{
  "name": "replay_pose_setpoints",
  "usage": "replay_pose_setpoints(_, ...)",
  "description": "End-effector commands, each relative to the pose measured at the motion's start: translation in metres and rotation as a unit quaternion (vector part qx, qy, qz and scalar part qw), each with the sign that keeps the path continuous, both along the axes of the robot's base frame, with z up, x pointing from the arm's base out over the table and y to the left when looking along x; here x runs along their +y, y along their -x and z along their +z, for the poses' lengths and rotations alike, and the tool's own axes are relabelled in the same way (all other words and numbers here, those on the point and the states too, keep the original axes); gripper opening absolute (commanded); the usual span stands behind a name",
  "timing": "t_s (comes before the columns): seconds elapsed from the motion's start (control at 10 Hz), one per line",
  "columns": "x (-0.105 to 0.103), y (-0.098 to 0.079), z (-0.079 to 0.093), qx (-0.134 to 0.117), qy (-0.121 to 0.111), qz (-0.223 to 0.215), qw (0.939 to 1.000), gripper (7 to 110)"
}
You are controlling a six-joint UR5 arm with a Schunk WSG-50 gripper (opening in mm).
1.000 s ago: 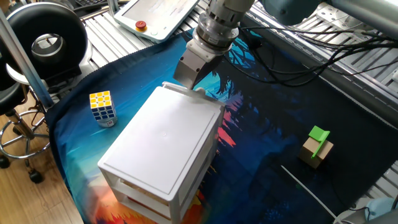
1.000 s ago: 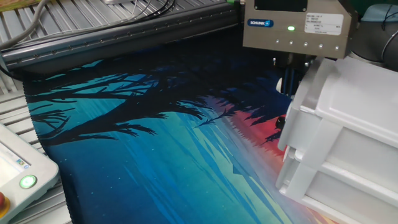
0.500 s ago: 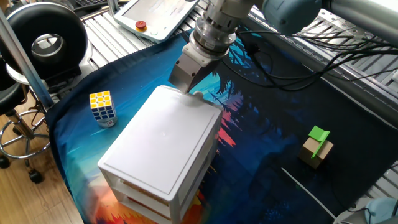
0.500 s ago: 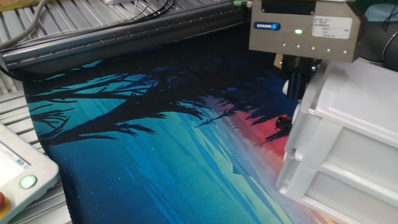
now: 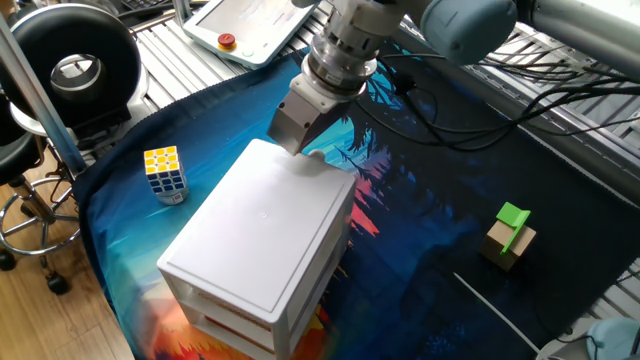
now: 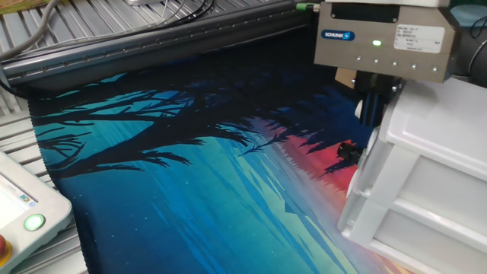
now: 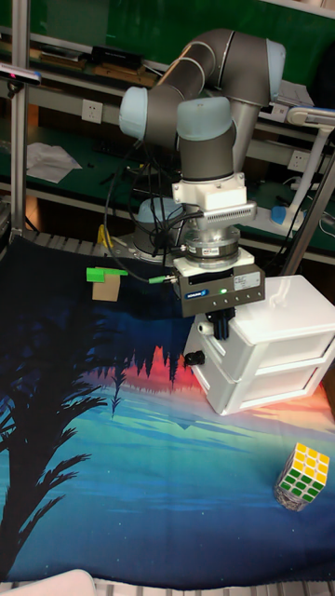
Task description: Use the gripper to push and close the drawer
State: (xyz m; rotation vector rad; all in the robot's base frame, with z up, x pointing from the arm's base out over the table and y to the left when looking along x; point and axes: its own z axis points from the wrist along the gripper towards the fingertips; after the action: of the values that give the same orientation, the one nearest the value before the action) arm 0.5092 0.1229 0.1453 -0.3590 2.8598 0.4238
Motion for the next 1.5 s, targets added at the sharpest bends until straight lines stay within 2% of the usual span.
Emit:
replay_pose_setpoints(0.0,0.005,-0.001,0.002,-0.006,-0.003,-0.009,0.9999,7)
replay_pose_setpoints(0.6,0.004,-0.003,0.001,-0.008,-0.002,-0.015,0.9999,7)
replay_pose_setpoints(0.8,-0.019,-0.005,0.0,-0.011,0.044,-0.004,0.999,7)
replay_pose_setpoints(1.0,-0.037,0.001,0.004,0.012,0.068,0.005,0.9976,7)
replay_pose_setpoints(1.2,-0.072,-0.001,0.007,0.021,0.122,0.005,0.9924,7)
replay_pose_setpoints(1.4,-0.102,-0.002,0.015,0.037,0.152,0.002,0.9877,7)
